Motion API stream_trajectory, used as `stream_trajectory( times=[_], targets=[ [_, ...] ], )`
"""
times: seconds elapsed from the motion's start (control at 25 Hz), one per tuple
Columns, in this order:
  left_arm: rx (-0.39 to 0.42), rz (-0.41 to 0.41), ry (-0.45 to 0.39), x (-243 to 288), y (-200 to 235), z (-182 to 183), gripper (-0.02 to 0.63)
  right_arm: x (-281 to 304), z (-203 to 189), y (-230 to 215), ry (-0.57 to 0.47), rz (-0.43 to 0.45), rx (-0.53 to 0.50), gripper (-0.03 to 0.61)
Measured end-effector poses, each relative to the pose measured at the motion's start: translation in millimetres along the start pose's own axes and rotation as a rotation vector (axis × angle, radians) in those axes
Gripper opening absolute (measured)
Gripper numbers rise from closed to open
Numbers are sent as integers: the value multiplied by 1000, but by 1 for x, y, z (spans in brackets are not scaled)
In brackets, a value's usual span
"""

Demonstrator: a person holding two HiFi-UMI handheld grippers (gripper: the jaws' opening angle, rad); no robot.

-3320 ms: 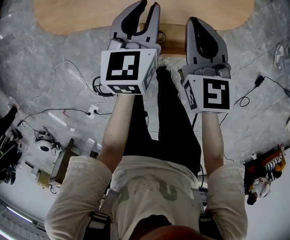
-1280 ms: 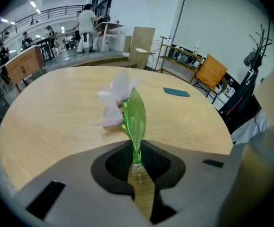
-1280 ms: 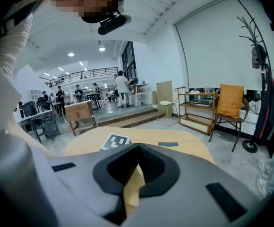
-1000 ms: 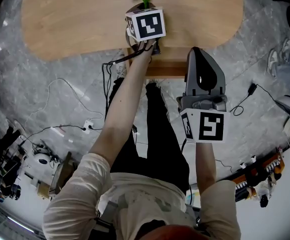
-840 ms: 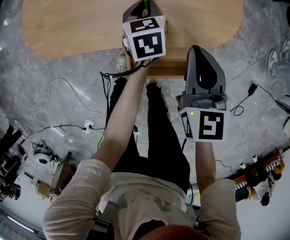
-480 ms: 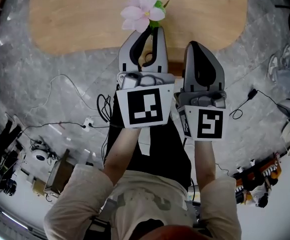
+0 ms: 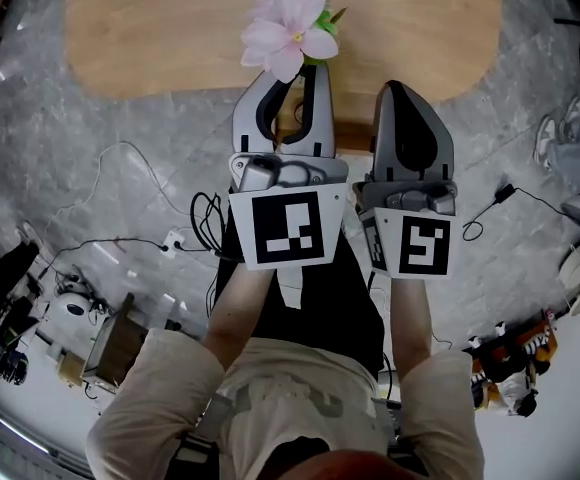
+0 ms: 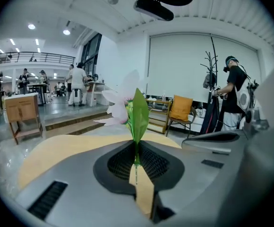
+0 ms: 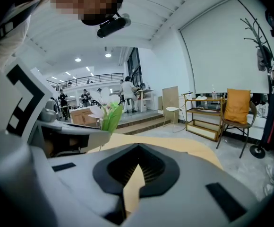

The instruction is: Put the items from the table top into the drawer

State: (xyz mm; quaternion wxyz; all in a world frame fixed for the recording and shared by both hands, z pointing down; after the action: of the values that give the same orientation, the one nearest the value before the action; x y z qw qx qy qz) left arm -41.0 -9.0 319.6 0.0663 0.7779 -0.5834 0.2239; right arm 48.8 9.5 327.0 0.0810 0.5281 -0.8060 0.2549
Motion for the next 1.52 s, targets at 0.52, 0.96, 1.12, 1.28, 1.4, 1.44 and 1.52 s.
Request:
stream_trajectory(
  times=[0.52, 0.96, 1.12, 1.28, 1.4, 1.44, 1.52],
  targets=[
    [359, -714, 331, 29, -206, -182, 34, -71, -54, -106, 63, -267, 63, 5],
    [697, -978, 528, 42, -268, -286, 34, -108, -100, -127, 106, -347, 153, 5],
    [706, -972, 566, 49, -264, -299, 34, -103, -101, -131, 102, -343, 154, 5],
    [728, -990, 581, 45, -270, -306, 36, -102, -97, -133, 92, -338, 150, 5],
    [698, -1012, 606, 40, -275, -308, 103, -102, -94, -132, 85, -331, 151, 5],
    [680, -1019, 617, 39, -276, -309, 136, -102, -93, -131, 83, -331, 153, 5],
    [645, -1018, 633, 37, -274, -310, 146, -101, -93, -128, 82, -328, 156, 5]
  ],
)
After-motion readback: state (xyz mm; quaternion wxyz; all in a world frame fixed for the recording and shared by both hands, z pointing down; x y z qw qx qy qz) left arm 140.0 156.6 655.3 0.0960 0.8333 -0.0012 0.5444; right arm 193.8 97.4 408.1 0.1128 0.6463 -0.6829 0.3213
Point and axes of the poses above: the fingertips, and each gripper's own axes: x forward along the fingers, y to its left, z out of its top, the point moved 1 cm from there along -x, backward along the fingers, and after that the axes turned 13 degrees about x, right-handed, at the moved point
